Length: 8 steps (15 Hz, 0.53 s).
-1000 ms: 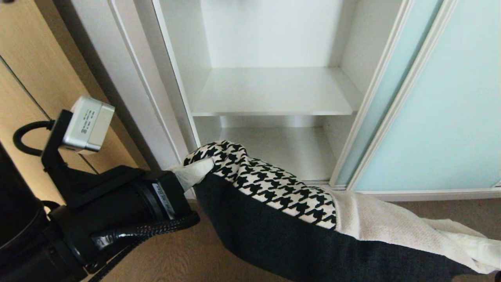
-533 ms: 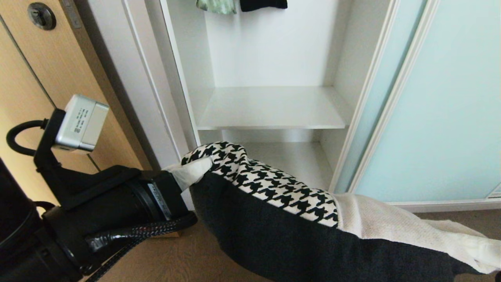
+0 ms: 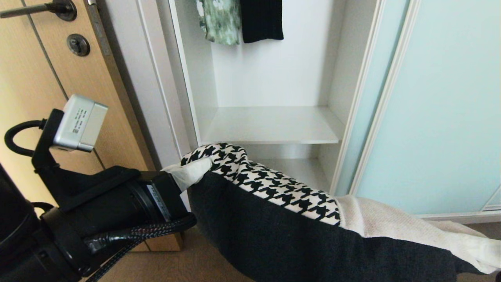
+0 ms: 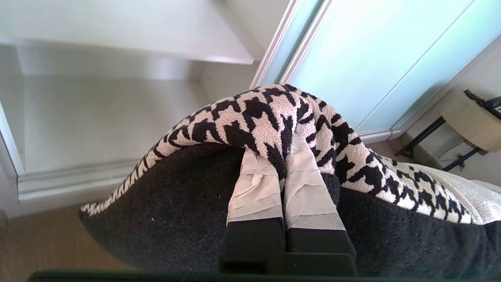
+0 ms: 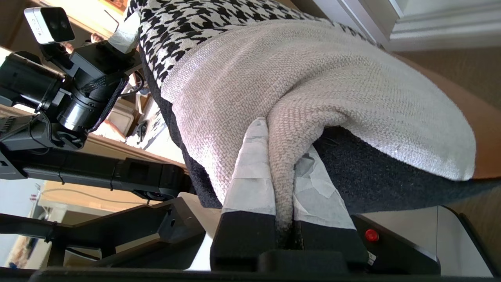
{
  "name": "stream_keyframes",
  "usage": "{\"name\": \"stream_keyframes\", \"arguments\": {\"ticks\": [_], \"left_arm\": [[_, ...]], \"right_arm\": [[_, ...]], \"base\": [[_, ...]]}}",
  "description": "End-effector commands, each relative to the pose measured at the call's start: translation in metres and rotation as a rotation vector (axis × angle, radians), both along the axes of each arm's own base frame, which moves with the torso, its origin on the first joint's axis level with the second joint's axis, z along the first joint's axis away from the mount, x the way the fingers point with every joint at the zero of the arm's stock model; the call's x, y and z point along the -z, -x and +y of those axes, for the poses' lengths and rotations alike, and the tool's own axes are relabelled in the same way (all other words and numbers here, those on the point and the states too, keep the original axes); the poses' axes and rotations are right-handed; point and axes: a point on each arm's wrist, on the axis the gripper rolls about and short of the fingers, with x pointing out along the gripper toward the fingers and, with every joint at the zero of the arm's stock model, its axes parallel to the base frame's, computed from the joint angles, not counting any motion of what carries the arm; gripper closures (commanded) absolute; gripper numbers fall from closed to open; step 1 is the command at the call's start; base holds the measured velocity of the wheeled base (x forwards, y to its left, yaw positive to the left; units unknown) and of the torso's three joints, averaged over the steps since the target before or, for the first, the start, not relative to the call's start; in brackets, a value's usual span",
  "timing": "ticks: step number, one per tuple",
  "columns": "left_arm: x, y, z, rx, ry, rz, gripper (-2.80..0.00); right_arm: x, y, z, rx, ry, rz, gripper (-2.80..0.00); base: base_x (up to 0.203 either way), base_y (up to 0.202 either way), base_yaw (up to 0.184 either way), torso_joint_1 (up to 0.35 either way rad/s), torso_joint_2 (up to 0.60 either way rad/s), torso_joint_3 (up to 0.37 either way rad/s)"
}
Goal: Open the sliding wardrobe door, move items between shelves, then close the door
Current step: Place the pillow on the higher shelf
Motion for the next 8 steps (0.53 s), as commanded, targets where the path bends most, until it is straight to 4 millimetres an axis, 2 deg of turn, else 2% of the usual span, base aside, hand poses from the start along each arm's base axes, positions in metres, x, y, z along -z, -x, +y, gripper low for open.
{"name": "stream_keyframes", "arguments": {"ticks": [1,8], "left_arm": [[0.0003,-0.0006,-0.0006,-0.001,0.002,0.001,0.00],[0.0004,-0.0008,-0.0008,-0.002,0.002,0.000,0.00]], "right_arm": [[-0.0001,0.0004,0.0000,-0.002,-0.003,0.002,0.00],[0.0004,0.0001,0.0001,-0.002,-0.002,0.005,0.00]], "base": [[0.000,0.000,0.000,0.002,0.00,0.199],[0.000,0.000,0.000,0.004,0.00,0.201]]}}
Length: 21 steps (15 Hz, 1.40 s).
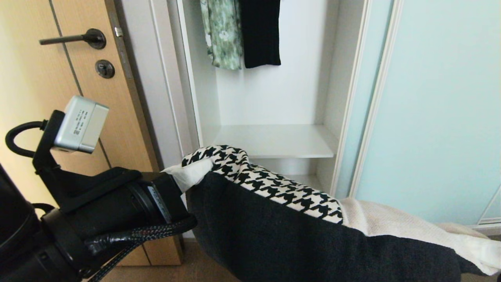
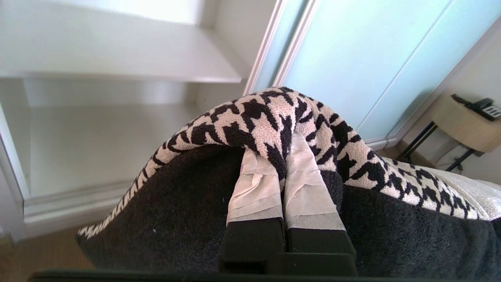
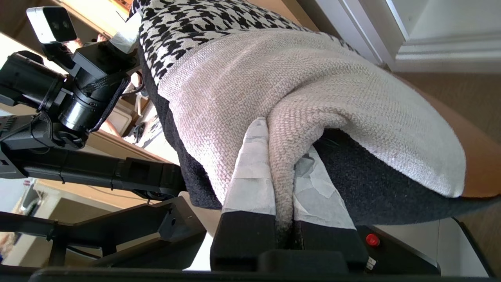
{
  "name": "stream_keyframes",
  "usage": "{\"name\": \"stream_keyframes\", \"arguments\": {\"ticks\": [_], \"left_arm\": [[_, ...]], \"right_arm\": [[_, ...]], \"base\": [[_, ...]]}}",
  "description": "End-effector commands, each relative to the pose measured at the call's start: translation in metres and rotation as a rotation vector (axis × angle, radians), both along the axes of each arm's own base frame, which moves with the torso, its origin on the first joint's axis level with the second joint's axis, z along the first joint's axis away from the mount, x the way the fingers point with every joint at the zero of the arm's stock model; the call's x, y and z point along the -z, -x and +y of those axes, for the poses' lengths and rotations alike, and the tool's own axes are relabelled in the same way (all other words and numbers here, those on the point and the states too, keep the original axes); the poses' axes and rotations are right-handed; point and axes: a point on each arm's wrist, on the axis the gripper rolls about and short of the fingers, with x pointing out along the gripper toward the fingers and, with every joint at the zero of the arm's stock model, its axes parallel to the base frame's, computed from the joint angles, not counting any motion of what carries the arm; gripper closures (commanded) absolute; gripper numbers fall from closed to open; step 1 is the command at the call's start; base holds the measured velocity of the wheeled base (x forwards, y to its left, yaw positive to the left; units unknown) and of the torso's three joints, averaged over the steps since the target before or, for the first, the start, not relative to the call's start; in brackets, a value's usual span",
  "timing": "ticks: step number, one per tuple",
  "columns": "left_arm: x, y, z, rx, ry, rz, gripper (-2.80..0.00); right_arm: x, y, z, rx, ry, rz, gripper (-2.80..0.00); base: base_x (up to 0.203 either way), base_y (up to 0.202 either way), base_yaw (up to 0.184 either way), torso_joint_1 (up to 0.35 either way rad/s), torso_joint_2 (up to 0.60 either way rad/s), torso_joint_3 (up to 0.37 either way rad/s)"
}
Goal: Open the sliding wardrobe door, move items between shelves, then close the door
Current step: Place the pillow on the higher shelf
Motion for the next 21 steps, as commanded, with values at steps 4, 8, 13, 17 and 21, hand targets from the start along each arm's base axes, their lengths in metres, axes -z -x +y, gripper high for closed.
{"name": "stream_keyframes", "arguments": {"ticks": [4,8,13,17,21], "left_arm": [[0.002,0.000,0.001,-0.003,-0.008,-0.001,0.00],[0.005,0.001,0.001,-0.003,-0.015,0.005,0.00],[0.007,0.001,0.001,-0.003,-0.023,0.010,0.00],[0.009,0.000,0.000,-0.003,-0.029,0.015,0.00],[0.013,0.000,0.000,-0.002,-0.039,0.023,0.00]], "right_arm": [[0.001,-0.001,0.000,-0.004,-0.002,0.008,0.00],[0.001,-0.002,0.001,-0.005,-0.002,0.012,0.00],[0.001,-0.002,0.001,-0.006,-0.002,0.014,0.00],[0.002,-0.002,0.001,-0.006,0.001,0.017,0.00],[0.002,-0.002,0.001,-0.006,0.000,0.016,0.00]], "base": [[0.000,0.000,0.000,0.003,0.00,0.063],[0.000,0.000,0.000,0.000,0.00,0.000],[0.089,0.000,0.000,0.002,0.00,0.004],[0.195,0.000,0.001,0.001,0.00,0.002],[0.196,0.000,0.002,0.003,0.00,0.004]]}}
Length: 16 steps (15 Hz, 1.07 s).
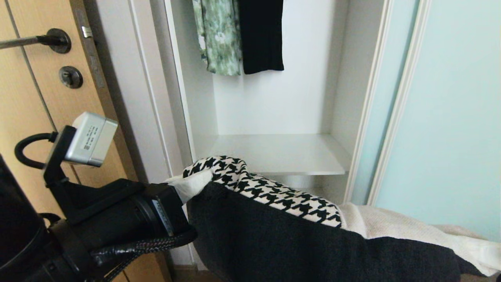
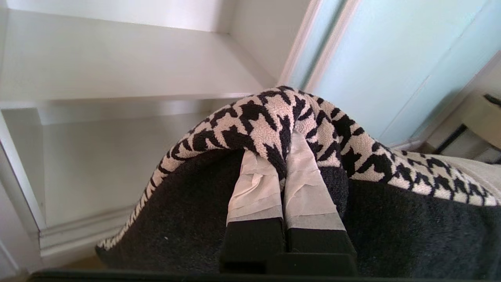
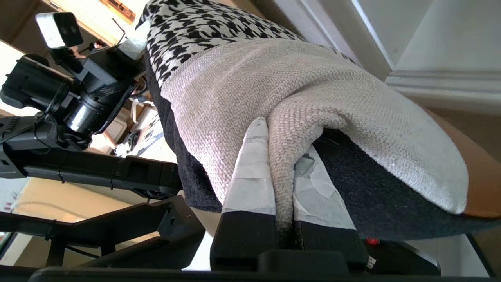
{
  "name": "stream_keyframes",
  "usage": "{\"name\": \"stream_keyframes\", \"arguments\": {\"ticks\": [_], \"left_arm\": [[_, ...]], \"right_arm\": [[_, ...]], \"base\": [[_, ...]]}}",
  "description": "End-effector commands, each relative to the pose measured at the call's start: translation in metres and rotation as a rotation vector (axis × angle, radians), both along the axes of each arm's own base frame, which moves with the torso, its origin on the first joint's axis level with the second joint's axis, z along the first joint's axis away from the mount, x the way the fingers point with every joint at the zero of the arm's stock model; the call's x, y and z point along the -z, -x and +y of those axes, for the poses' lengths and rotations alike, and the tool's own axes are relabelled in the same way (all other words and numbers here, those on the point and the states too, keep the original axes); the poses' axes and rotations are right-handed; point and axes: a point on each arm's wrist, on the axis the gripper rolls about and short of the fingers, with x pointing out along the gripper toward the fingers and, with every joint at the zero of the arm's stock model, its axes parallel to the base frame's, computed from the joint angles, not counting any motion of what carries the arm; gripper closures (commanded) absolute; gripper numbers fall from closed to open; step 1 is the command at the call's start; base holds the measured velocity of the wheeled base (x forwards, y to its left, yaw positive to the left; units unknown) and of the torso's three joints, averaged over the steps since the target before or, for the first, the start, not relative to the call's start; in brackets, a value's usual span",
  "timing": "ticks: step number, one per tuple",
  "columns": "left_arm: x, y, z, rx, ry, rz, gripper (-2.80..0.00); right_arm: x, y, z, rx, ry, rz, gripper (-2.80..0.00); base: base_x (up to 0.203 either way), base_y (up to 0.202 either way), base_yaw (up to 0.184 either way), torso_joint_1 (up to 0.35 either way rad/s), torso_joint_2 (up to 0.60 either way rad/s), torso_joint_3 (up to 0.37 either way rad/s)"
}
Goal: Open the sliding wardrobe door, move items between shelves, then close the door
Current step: Place the pillow on the higher shelf
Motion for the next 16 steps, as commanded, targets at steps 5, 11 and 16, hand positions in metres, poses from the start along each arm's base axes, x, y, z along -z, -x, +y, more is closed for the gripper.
{"name": "stream_keyframes", "arguments": {"ticks": [5,11,16], "left_arm": [[0.003,-0.002,-0.002,-0.002,-0.005,0.009,0.00],[-0.002,-0.003,-0.004,-0.005,0.002,-0.003,0.00],[-0.018,-0.011,-0.006,-0.029,0.031,-0.044,0.00]], "right_arm": [[0.000,-0.002,0.001,-0.003,-0.002,0.006,0.00],[-0.015,-0.003,0.001,-0.001,-0.017,-0.042,0.00],[-0.058,-0.024,0.007,0.005,-0.038,-0.109,0.00]], "base": [[0.197,0.000,0.001,0.001,0.00,0.003],[0.131,0.000,0.001,0.005,0.00,0.002],[0.000,0.000,0.000,0.000,0.00,0.000]]}}
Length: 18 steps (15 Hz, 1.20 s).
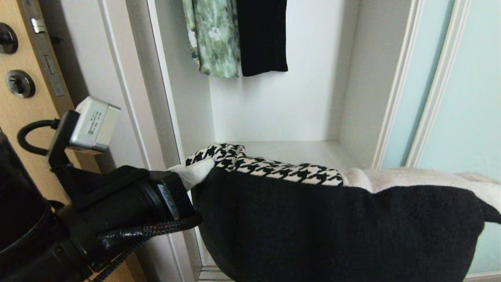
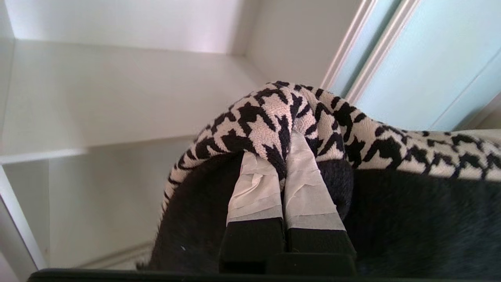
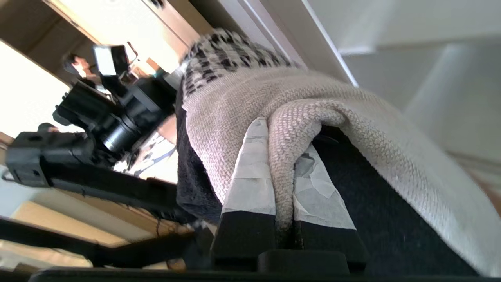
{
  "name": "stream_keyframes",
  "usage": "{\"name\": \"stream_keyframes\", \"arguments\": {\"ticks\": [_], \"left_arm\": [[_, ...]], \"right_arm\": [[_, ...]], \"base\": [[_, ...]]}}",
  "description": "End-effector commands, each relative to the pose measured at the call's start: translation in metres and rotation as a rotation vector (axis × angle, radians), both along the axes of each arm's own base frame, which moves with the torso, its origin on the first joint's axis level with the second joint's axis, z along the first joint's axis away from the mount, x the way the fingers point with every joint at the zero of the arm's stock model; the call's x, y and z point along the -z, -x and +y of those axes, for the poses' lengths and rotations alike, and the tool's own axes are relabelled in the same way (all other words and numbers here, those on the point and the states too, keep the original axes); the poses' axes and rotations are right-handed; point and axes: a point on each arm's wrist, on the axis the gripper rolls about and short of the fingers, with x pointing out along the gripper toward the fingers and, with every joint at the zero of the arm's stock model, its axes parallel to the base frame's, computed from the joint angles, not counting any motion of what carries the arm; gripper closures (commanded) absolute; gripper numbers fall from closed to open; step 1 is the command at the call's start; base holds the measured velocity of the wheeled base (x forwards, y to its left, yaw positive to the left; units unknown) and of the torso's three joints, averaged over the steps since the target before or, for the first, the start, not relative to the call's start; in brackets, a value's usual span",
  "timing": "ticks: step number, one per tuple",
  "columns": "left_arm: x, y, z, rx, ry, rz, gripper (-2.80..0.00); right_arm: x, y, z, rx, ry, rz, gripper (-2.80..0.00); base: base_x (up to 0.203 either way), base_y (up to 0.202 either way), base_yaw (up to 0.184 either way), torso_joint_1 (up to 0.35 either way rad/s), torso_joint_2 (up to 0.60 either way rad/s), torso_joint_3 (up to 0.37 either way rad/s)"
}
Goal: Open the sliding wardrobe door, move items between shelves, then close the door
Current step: Place the pillow on the higher shelf
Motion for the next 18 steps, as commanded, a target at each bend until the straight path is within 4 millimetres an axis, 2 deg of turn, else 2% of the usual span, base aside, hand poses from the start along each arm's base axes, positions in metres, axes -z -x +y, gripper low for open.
{"name": "stream_keyframes", "arguments": {"ticks": [1,4,8,15,18], "left_arm": [[-0.011,-0.009,-0.004,-0.021,0.022,-0.024,0.00],[-0.029,-0.038,-0.011,-0.086,0.029,-0.070,0.00],[-0.034,-0.079,-0.012,-0.139,0.027,-0.077,0.00],[-0.039,-0.186,-0.015,-0.305,0.075,-0.151,0.00],[-0.029,-0.236,-0.018,-0.353,0.081,-0.174,0.00]], "right_arm": [[-0.010,-0.023,0.007,-0.002,0.005,0.023,0.00],[-0.031,-0.058,0.016,0.022,0.010,0.010,0.00],[-0.049,-0.116,0.032,0.046,0.016,-0.012,0.00],[-0.067,-0.225,0.052,0.086,-0.012,-0.125,0.00],[-0.054,-0.282,0.055,0.115,-0.014,-0.138,0.00]], "base": [[0.000,0.000,0.000,0.000,0.00,0.000],[0.000,0.000,0.000,0.000,0.00,0.000],[0.000,0.000,0.000,0.000,0.00,0.000],[0.000,0.000,0.000,0.000,0.00,0.000],[0.000,0.000,0.000,0.000,0.00,0.000]]}}
